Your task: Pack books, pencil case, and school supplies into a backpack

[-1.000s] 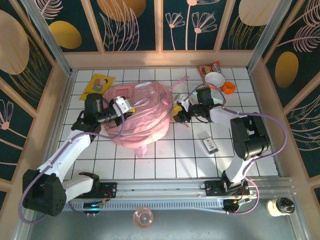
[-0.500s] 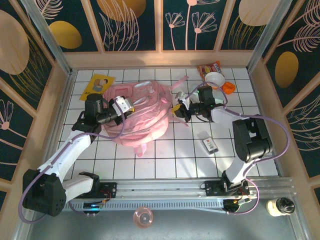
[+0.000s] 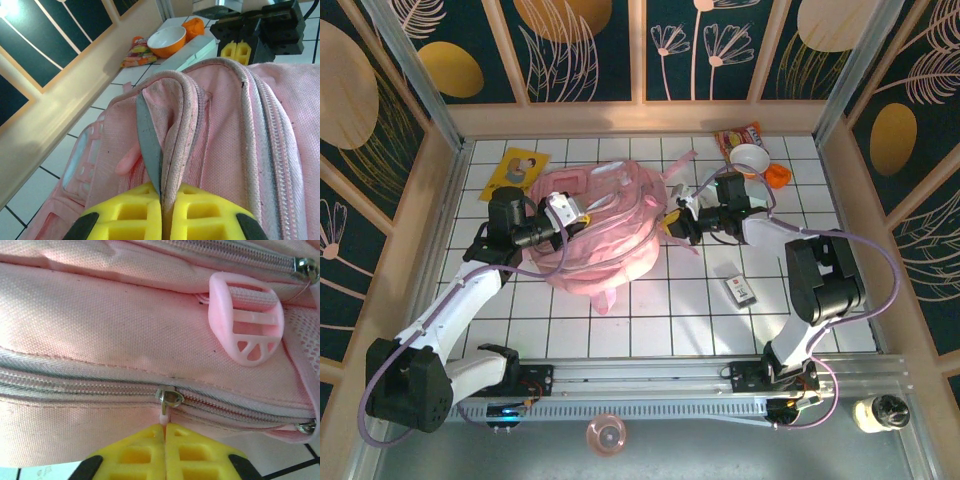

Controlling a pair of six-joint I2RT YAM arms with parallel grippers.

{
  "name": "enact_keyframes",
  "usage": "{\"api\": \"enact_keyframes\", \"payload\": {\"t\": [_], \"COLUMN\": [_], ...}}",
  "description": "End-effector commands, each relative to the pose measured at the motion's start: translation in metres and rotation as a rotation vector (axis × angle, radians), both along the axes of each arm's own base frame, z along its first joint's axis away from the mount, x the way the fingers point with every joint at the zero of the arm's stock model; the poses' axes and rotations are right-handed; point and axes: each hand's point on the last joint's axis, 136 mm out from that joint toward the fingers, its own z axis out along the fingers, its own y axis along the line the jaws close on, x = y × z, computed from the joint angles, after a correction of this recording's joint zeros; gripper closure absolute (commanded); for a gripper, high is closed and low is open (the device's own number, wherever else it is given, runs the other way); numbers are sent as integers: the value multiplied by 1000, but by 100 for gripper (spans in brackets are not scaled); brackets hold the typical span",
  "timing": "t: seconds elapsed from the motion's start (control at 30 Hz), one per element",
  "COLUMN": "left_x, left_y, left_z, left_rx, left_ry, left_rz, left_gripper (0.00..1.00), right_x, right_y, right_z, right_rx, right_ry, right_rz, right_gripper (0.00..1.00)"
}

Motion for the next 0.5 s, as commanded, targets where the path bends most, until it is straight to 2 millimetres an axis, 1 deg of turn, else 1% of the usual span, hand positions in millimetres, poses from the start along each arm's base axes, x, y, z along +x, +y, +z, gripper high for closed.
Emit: {"api": "enact_keyframes", "payload": {"t": [0.0, 0.13, 0.27, 0.3, 0.37, 0.43, 0.47], "left_x": [-8, -9, -9, -8, -4, 7, 11], "left_y": [-13, -14, -14, -14, -11, -4, -1], "left_z": [54, 55, 56, 56, 56, 57, 57], "left_rx": [-93, -101, -105, -106, -107, -110, -110], "left_ry": [-176, -173, -174, -173, -176, -179, -179], "left_rz": [-103, -114, -114, -107, -78, -3, 32], "left_gripper": [100, 100, 100, 100, 100, 100, 100], "right_x": [0, 1, 1, 1, 0, -3, -4], "right_y": [9, 11, 12, 12, 11, 10, 9], "right_z": [11, 12, 12, 11, 11, 11, 12], "right_rx": [60, 78, 87, 86, 82, 75, 73], "right_ry": [4, 11, 20, 22, 27, 42, 52], "right_rz": [44, 48, 52, 52, 49, 43, 38], "right_gripper": [90, 81, 79, 81, 89, 99, 100]}}
